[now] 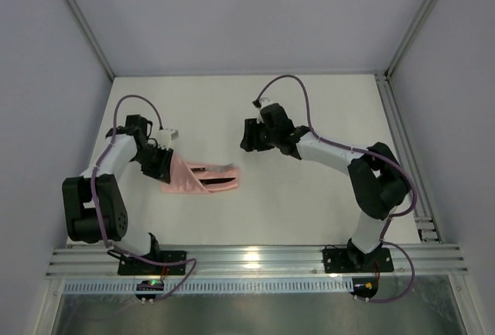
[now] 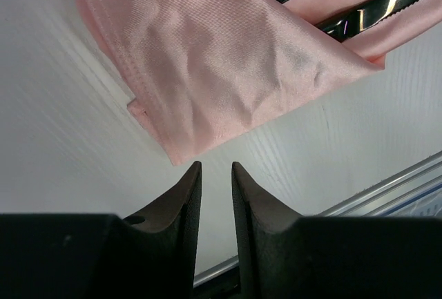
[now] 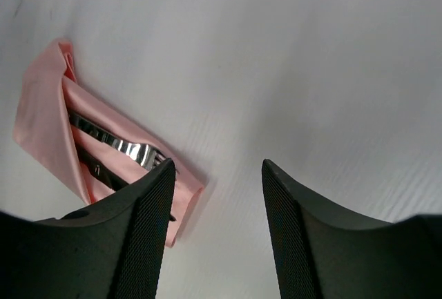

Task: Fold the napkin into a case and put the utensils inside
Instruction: Place the smaller rectangle-folded napkin at the corner of the board.

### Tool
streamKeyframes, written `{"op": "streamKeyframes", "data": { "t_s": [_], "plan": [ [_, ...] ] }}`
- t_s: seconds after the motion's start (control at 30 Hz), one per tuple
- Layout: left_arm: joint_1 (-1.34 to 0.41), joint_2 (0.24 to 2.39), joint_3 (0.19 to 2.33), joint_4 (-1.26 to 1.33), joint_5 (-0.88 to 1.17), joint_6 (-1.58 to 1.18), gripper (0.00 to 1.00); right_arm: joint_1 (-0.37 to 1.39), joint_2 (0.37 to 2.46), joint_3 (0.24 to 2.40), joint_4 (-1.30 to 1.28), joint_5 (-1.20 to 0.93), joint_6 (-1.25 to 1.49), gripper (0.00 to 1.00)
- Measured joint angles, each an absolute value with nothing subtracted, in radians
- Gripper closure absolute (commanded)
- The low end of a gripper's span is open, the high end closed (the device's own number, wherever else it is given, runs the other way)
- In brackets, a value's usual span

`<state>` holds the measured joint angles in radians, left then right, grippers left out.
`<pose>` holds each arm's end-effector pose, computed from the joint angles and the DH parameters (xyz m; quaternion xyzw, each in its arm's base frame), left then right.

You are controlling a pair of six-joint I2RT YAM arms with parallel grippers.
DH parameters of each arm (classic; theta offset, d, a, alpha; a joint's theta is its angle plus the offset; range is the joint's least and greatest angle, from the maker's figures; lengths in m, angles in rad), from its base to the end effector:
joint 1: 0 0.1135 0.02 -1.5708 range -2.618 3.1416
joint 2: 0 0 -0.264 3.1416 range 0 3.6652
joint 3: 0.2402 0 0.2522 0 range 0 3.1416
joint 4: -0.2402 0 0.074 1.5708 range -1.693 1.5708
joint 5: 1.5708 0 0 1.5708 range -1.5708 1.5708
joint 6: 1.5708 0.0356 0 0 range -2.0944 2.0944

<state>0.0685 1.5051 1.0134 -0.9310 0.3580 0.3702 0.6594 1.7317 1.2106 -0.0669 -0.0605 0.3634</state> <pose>0.2630 0.0055 0.2080 0.1605 0.9682 -0.1575 0.1097 0.3115 0.2442 0.2434 -0.1441 0.8695 0.2541 0.3983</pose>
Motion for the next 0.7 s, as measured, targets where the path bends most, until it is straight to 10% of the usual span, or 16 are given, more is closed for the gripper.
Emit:
{"op": "streamKeyframes", "data": {
  "t_s": [0.7],
  "plan": [
    [0.162, 1.554, 1.014, -0.861, 0.352, 0.347, 0.64, 0.712, 1.907, 1.039, 0.065, -0.328, 0.749, 0.65]
  ]
}}
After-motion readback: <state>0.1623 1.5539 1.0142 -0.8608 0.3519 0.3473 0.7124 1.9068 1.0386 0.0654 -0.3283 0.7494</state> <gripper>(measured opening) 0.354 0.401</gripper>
